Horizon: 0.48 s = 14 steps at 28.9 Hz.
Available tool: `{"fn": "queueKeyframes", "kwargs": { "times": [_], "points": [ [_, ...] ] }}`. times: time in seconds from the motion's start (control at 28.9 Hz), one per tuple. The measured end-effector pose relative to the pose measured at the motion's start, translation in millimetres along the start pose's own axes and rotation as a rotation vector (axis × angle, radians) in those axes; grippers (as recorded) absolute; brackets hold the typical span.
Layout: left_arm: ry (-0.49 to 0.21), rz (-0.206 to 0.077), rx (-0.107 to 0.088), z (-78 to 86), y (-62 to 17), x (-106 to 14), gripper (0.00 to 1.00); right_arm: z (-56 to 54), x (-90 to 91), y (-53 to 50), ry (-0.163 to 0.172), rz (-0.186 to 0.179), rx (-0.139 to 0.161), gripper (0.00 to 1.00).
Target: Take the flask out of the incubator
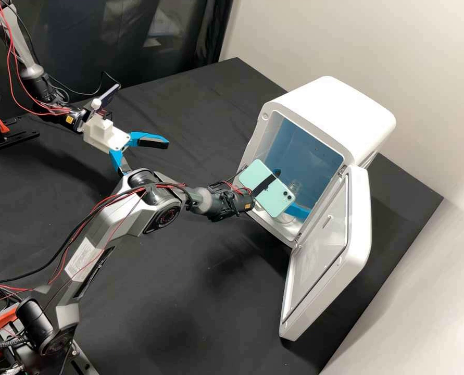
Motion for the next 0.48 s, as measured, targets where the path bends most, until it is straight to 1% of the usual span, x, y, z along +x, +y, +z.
{"fn": "queueKeyframes", "kwargs": {
  "times": [0.28,0.48],
  "points": [
    [0.0,0.001,0.0,0.0,0.4,0.3,1.0,0.1,0.2,-0.1,0.0,0.0,0.0,0.0],
    [0.0,0.001,0.0,0.0,0.4,0.3,1.0,2.5,1.4,-2.5,-0.005,-0.004,-0.001,0.0]
  ]
}}
